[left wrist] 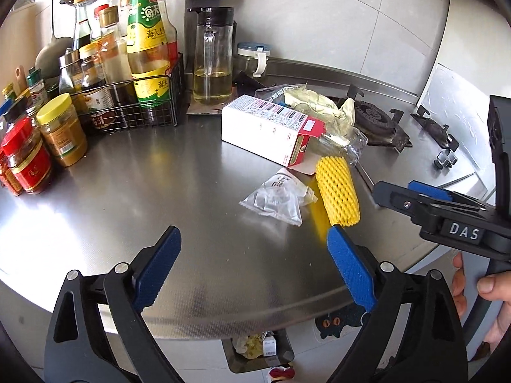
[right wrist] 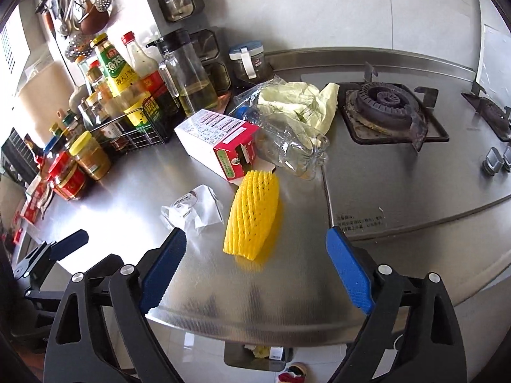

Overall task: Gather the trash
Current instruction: 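Grasp the clear plastic bag with the left tool while the right tool grasps the yellow foam net, then carry the plastic bag and foam net down over the bin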

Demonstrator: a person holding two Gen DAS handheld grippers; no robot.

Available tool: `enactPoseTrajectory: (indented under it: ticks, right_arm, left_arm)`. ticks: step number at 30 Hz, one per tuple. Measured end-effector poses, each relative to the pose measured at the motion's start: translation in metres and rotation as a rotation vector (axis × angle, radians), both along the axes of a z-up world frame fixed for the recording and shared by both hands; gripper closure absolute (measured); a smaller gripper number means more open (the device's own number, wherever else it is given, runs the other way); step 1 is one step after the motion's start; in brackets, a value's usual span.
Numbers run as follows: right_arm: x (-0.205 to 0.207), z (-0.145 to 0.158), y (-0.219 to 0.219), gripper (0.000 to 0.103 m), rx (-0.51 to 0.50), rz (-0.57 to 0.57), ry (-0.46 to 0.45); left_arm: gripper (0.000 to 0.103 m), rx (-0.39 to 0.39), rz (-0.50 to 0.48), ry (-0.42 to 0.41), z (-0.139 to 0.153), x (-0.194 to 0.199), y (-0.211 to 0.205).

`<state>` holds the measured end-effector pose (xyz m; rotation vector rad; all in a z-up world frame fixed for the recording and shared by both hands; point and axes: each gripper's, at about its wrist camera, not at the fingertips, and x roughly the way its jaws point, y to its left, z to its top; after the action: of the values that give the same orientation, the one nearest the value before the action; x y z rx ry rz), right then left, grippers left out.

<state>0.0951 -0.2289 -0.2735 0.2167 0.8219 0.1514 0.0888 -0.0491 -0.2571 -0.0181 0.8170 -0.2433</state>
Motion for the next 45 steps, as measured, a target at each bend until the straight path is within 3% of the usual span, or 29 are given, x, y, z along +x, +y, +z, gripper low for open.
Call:
enactPoseTrajectory:
  ticks: [10, 15, 18, 20, 23, 24, 25, 39, 45]
  right_arm:
    - [0.048, -0.030, -0.008, 0.033, 0.024, -0.002, 0.098]
    - [0.059, -0.041, -0.008, 0.048, 0.025, 0.013, 0.133]
    - [0.062, -0.048, -0.005, 0.073, 0.011, 0.030, 0.153]
    - [0.061, -0.049, -0.005, 0.082, 0.013, 0.036, 0.145]
    - [0.059, -0.048, -0.005, 0.090, 0.008, 0.046, 0.138]
    - [0.058, -0.047, -0.004, 0.091, 0.003, 0.047, 0.133]
    - [0.056, -0.044, -0.004, 0.092, -0.010, 0.048, 0.125]
    - [-0.007, 0.004, 0.005, 0.093, -0.231, -0.013, -0.022]
    - [-0.051, 0.016, 0.010, 0.092, -0.241, -0.020, -0.052]
  left_arm:
    - [0.022, 0.002, -0.096, 0.053, -0.033, 0.052, -0.026]
    - [0.046, 0.033, -0.127, 0.095, -0.051, 0.066, -0.036]
    - [0.054, 0.027, -0.135, 0.110, -0.056, 0.069, -0.036]
    - [0.076, 0.023, -0.135, 0.117, -0.058, 0.070, -0.035]
    - [0.081, 0.023, -0.129, 0.115, -0.058, 0.072, -0.035]
    - [0.093, 0.026, -0.129, 0.114, -0.057, 0.071, -0.036]
    - [0.098, 0.033, -0.128, 0.112, -0.056, 0.071, -0.036]
    - [0.099, 0.016, -0.057, 0.072, -0.019, 0.016, -0.016]
    - [0.099, 0.006, -0.049, 0.067, -0.012, -0.028, -0.006]
